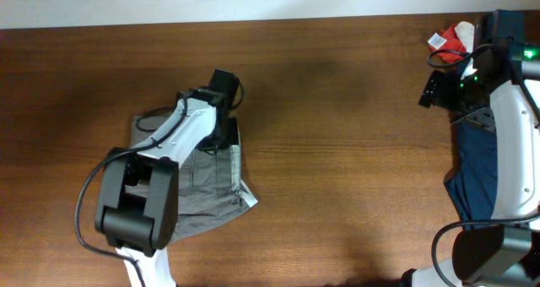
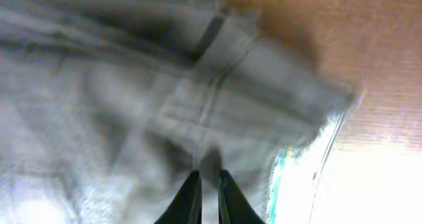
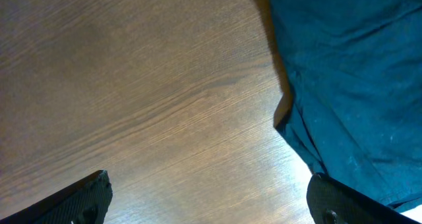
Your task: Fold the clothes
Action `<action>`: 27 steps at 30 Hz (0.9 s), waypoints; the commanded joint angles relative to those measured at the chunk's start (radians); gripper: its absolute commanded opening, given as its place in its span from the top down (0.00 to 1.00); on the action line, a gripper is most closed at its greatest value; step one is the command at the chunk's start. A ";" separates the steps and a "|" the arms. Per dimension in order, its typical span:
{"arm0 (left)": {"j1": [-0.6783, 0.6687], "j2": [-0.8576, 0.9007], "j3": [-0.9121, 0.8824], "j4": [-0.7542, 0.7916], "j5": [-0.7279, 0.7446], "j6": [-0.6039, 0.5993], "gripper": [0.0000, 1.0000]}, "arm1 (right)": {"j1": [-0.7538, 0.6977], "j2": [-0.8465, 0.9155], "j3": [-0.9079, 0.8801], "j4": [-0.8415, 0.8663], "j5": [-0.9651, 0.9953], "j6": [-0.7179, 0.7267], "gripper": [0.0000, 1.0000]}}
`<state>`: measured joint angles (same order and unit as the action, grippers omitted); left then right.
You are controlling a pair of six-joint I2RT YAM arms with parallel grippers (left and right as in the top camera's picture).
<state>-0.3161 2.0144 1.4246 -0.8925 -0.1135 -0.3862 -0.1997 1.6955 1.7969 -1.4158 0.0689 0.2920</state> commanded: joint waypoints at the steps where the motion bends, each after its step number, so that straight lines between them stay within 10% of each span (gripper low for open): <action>1: 0.011 -0.158 0.149 -0.118 -0.014 -0.002 0.87 | -0.004 0.001 -0.002 -0.002 0.002 0.001 0.02; 2: 0.011 -0.190 0.179 -0.139 -0.014 -0.002 0.81 | -0.004 0.001 -0.002 -0.002 0.002 0.001 0.02; 4: 0.011 -0.265 0.232 -0.172 -0.015 -0.002 0.01 | -0.004 0.001 -0.002 -0.002 0.002 0.001 0.02; 27: 0.282 -0.489 0.245 -0.524 -0.152 -0.040 0.01 | -0.004 0.001 -0.002 -0.002 0.002 0.001 0.02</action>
<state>-0.1074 1.5215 1.6875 -1.4071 -0.2584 -0.4088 -0.1997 1.6955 1.7969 -1.4147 0.0692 0.2913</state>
